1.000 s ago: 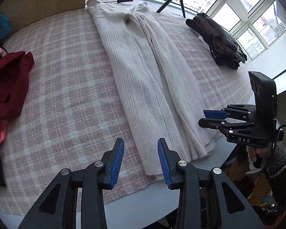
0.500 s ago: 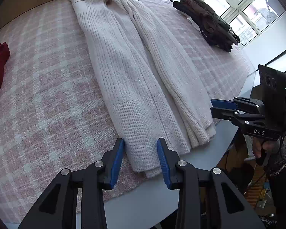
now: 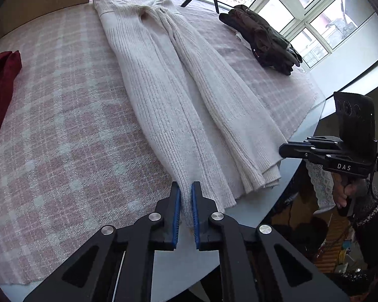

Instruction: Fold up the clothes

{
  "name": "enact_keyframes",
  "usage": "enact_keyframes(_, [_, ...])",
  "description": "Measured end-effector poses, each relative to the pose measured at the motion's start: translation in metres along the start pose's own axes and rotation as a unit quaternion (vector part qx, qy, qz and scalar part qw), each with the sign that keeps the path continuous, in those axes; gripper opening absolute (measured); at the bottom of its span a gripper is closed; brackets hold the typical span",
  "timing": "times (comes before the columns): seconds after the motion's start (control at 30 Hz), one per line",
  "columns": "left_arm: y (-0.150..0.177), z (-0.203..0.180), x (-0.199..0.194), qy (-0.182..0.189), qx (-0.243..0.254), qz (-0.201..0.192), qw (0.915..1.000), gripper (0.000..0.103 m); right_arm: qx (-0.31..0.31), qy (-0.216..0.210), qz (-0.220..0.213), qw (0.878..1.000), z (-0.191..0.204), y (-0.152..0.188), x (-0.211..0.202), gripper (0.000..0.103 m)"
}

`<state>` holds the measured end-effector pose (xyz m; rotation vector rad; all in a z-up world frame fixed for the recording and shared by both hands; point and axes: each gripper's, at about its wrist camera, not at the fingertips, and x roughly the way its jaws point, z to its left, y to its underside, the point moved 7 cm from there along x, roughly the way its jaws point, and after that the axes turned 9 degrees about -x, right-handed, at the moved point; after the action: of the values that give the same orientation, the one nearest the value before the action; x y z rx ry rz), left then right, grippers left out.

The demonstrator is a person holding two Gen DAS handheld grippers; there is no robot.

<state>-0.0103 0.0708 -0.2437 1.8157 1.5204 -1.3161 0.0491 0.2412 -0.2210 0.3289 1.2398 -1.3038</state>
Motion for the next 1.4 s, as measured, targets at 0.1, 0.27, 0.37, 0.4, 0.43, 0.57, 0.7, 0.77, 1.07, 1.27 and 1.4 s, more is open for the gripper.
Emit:
enact_keyframes(0.1, [-0.001, 0.002, 0.005, -0.006, -0.003, 0.008, 0.9999, 0.009, -0.017, 0.022, 0.028, 0.999, 0.002, 0.003, 0.011, 0.004])
enact_keyframes(0.27, [-0.001, -0.001, 0.013, -0.012, 0.001, 0.028, 0.9995, 0.022, 0.010, 0.060, 0.019, 0.998, -0.014, -0.008, 0.004, 0.011])
enact_keyframes(0.37, [-0.001, -0.004, 0.015, -0.003, 0.001, 0.026, 0.9996, 0.011, 0.021, 0.041, 0.029, 0.999, -0.013, -0.012, 0.015, 0.021])
enact_keyframes(0.4, [0.000, -0.004, 0.014, -0.001, 0.002, 0.026, 0.9997, 0.010, 0.014, 0.043, 0.039, 0.998, -0.010, -0.010, 0.022, 0.021])
enact_keyframes(0.43, [0.000, -0.004, 0.012, 0.001, 0.003, 0.025, 0.9997, 0.010, 0.007, 0.045, 0.049, 0.998, -0.008, -0.009, 0.029, 0.021])
enact_keyframes(0.57, [-0.004, -0.006, 0.004, 0.025, -0.009, 0.023, 0.9994, 0.009, 0.010, 0.004, 0.046, 0.999, 0.003, -0.010, 0.035, 0.006])
enact_keyframes(0.7, [-0.019, -0.006, -0.026, 0.065, -0.039, 0.007, 0.9971, 0.008, 0.059, -0.058, -0.007, 0.997, 0.006, -0.029, 0.008, 0.006])
enact_keyframes(0.77, [-0.034, -0.010, -0.045, 0.078, -0.043, -0.008, 0.9960, 0.008, 0.073, -0.083, -0.039, 0.993, 0.009, -0.045, -0.012, 0.006])
enact_keyframes(1.07, [-0.174, -0.020, -0.119, 0.090, -0.026, -0.102, 0.9904, 0.006, 0.063, -0.117, -0.150, 0.980, -0.016, -0.186, -0.076, 0.006])
enact_keyframes(1.27, [-0.297, -0.008, -0.112, 0.052, -0.025, -0.137, 0.9889, 0.004, 0.068, -0.112, -0.171, 0.976, -0.077, -0.300, -0.062, 0.004])
enact_keyframes(1.4, [-0.349, 0.017, -0.075, 0.040, -0.055, -0.128, 0.9895, 0.002, 0.098, -0.123, -0.169, 0.973, -0.122, -0.355, -0.033, 0.002])
